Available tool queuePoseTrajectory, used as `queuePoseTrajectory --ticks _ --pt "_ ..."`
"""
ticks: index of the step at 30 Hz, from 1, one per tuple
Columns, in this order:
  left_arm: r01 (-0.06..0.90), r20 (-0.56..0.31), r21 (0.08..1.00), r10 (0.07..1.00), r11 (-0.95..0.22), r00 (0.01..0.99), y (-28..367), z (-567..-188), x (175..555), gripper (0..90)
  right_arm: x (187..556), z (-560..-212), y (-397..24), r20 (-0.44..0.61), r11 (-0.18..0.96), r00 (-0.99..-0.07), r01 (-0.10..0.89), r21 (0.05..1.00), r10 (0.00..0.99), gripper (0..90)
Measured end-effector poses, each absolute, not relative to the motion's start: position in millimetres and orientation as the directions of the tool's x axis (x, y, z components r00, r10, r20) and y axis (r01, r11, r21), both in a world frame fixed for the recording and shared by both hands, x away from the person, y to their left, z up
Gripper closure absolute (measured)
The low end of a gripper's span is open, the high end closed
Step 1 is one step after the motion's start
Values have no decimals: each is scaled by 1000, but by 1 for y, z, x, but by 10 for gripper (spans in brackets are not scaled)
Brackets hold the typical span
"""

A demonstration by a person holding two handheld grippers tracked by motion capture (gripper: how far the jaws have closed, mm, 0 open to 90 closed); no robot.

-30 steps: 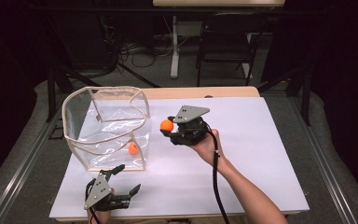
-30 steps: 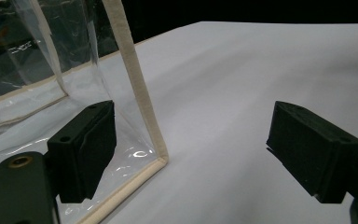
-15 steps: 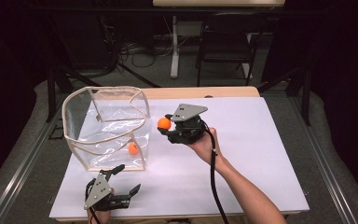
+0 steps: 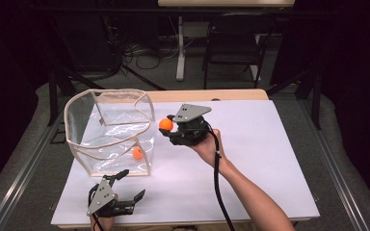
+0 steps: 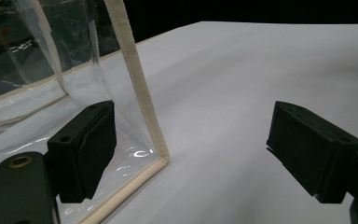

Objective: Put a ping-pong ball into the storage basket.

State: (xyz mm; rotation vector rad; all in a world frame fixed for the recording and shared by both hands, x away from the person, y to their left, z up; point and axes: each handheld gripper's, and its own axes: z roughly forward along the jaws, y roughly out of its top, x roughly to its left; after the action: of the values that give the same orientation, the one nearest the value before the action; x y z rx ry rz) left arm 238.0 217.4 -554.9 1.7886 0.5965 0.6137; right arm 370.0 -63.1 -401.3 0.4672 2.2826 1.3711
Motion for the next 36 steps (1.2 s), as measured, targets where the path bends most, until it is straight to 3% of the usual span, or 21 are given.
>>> queuePoseTrajectory --ticks 36 --pt "96 114 957 662 -273 741 217 -555 238 157 385 -384 -41 -213 467 -847 46 883 487 508"
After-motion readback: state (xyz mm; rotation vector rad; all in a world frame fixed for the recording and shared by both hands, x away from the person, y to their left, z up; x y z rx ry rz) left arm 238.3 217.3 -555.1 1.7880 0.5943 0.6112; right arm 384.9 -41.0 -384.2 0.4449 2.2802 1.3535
